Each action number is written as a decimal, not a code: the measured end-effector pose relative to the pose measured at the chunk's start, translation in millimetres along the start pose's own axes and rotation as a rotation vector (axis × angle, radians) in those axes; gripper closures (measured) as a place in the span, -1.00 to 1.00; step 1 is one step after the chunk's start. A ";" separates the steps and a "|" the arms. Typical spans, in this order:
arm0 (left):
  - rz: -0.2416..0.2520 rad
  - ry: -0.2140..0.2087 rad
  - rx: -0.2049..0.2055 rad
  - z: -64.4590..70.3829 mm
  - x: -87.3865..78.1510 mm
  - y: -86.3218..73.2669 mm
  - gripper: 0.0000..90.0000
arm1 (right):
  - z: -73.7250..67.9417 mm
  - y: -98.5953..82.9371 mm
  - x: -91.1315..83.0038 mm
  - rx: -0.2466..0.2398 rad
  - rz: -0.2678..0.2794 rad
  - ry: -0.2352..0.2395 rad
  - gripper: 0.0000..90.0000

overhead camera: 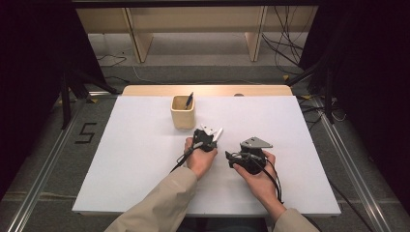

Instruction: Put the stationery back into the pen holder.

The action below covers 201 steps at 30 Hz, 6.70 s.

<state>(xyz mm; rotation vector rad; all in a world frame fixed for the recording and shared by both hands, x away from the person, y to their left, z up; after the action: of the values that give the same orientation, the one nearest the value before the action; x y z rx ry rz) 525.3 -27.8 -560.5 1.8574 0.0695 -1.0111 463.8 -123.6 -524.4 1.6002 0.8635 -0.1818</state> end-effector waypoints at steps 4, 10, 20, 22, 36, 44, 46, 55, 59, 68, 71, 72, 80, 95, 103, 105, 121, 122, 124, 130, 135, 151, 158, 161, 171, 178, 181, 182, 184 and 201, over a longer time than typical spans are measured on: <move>-0.005 -0.024 0.001 -0.5 -1.3 -0.2 0.74 | 0.6 0.5 -0.4 0.001 0.003 0.000 -0.23; 0.021 -0.058 0.013 -3.1 -10.9 4.4 0.75 | 1.9 0.8 -0.1 0.003 0.004 -0.003 -0.23; 0.120 -0.091 0.023 -11.9 -40.1 12.4 0.75 | 3.7 1.3 0.4 0.024 0.002 -0.001 -0.25; 0.139 -0.093 0.021 -14.5 -45.7 12.6 0.75 | 3.4 1.3 0.4 0.025 0.003 0.002 -0.25; 0.258 -0.079 -0.025 -42.6 -89.3 8.9 0.75 | 1.9 -0.1 2.6 0.040 -0.011 0.014 -0.30; 0.296 -0.058 -0.049 -55.2 -100.3 8.7 0.75 | 1.8 -0.2 2.6 0.040 -0.012 0.014 -0.31; 0.307 -0.053 -0.064 -58.3 -101.9 9.8 0.75 | 1.5 -0.5 2.7 0.036 -0.014 0.014 -0.31; 0.367 -0.027 -0.099 -79.9 -108.0 20.8 0.75 | 1.5 -0.2 2.7 0.034 -0.012 0.014 -0.31; 0.384 -0.003 -0.094 -91.8 -108.6 25.5 0.75 | 1.7 -0.6 2.7 0.034 -0.014 0.012 -0.31; 0.427 0.030 -0.097 -117.7 -105.8 43.4 0.75 | 1.7 -0.9 3.0 0.034 -0.017 0.012 -0.31; 0.447 0.048 -0.088 -129.9 -104.3 54.3 0.75 | 1.8 -0.7 3.2 0.036 -0.016 0.013 -0.31; 0.454 0.049 -0.091 -133.6 -103.3 57.9 0.75 | 1.8 -0.7 3.3 0.036 -0.017 0.013 -0.31; 0.494 0.076 -0.070 -154.8 -91.9 81.9 0.75 | 1.3 -1.3 4.0 0.035 -0.020 0.017 -0.31; 0.496 0.084 -0.050 -176.9 -60.2 93.2 0.74 | -0.6 -2.5 4.7 0.031 -0.027 0.025 -0.31; 0.495 0.088 -0.035 -178.2 -52.9 92.1 0.74 | -1.6 -2.9 5.0 0.030 -0.028 0.028 -0.31; 0.497 0.090 -0.027 -177.7 -51.9 92.5 0.74 | -1.6 -3.0 5.0 0.030 -0.029 0.028 -0.30; 0.469 0.100 0.008 -175.8 -41.8 86.6 0.74 | -3.0 -3.8 5.2 0.029 -0.032 0.032 -0.30; 0.469 0.099 0.012 -175.4 -41.8 86.7 0.74 | -3.0 -3.7 5.0 0.029 -0.032 0.032 -0.31; 0.469 0.101 0.013 -175.3 -41.9 86.9 0.74 | -3.0 -3.5 5.0 0.029 -0.031 0.032 -0.31; 0.463 0.101 0.013 -175.5 -40.6 85.4 0.74 | -3.0 -3.5 5.0 0.029 -0.031 0.032 -0.31; 0.459 0.105 0.013 -176.9 -39.2 84.0 0.74 | -3.0 -3.5 4.9 0.029 -0.031 0.032 -0.31; 0.437 0.105 0.018 -176.5 -32.5 77.4 0.74 | -3.4 -3.9 5.6 0.024 -0.032 0.034 -0.31; 0.413 0.110 0.040 -174.3 -29.4 73.6 0.74 | -3.3 -4.0 5.7 0.024 -0.033 0.034 -0.31; 0.401 0.115 0.042 -174.5 -28.5 71.7 0.74 | -3.3 -4.1 5.8 0.024 -0.034 0.035 -0.31; 0.364 0.118 0.055 -172.9 -24.3 65.2 0.74 | -3.6 -4.4 5.8 0.024 -0.035 0.035 -0.31; 0.348 0.119 0.064 -171.7 -23.5 63.4 0.74 | -3.8 -4.6 6.0 0.022 -0.037 0.036 -0.31; 0.332 0.120 0.068 -171.3 -23.0 61.5 0.73 | -3.9 -4.6 6.1 0.022 -0.036 0.036 -0.31; 0.330 0.120 0.072 -171.0 -23.2 61.4 0.71 | -3.9 -4.6 6.0 0.021 -0.037 0.036 -0.31; 0.329 0.125 0.081 -170.8 -24.2 61.7 0.66 | -4.0 -4.5 5.9 0.022 -0.036 0.036 -0.31; 0.351 0.116 0.043 -169.7 -60.3 64.6 0.24 | -5.0 -4.5 5.7 0.022 -0.034 0.035 -0.31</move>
<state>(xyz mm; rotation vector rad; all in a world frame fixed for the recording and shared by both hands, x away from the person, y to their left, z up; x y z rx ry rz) 618.5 92.3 -444.3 1.8835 -0.2049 -0.6673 463.4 -116.8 -530.0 1.6140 0.9191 -0.1878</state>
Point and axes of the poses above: each handheld gripper's, and its own axes: x roughly forward along the jaws, y roughly out of its top, z roughly to its right, the point moved 10 cm from there along x, roughly forward along the jaws, and after that the axes turned 15 degrees about x, right-handed, at the moved point
